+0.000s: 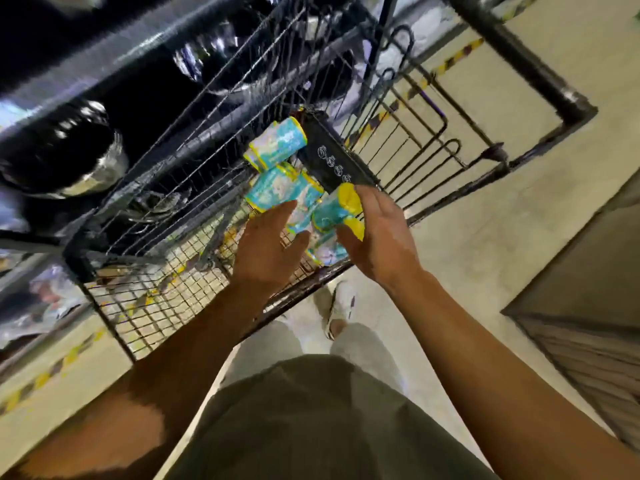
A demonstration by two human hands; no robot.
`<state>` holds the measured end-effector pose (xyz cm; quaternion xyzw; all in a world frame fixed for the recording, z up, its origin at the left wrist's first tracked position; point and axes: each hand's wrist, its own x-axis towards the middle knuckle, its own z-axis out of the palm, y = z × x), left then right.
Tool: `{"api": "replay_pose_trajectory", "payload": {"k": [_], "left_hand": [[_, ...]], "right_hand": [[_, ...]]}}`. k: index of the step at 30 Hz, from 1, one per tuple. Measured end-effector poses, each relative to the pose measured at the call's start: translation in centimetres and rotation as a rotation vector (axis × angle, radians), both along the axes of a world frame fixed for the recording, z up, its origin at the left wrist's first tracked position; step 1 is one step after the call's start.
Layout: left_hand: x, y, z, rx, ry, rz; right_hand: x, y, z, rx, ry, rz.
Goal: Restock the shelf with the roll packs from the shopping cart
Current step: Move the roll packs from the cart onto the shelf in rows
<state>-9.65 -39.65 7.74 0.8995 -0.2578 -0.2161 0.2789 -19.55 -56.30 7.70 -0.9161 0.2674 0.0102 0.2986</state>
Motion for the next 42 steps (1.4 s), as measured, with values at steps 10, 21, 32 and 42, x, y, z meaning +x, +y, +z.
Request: {"api": "replay_pose_trajectory", "payload": {"k": [10,21,32,42], "left_hand": [[3.1,-2.6,-4.8,0.021,0.148,0.173],[5.6,-3.9,-13.1,0.054,0.320,0.150],[8.0,-3.9,-12.6,-0.125,0.329,0.007],[10.4,0.4,-16.3,-0.024,0.628,0.310]], "right_hand": [[8.5,-8.4,-10.1,0.037,0.344,0.360],[12.5,-10.0,-17.4,-0.018,0.699,0.413],[15.9,-9.4,-7.5,0.294,0.524,0.324],[16.2,-4.2,-15.9,0.869,0.302,-0.216]]}}
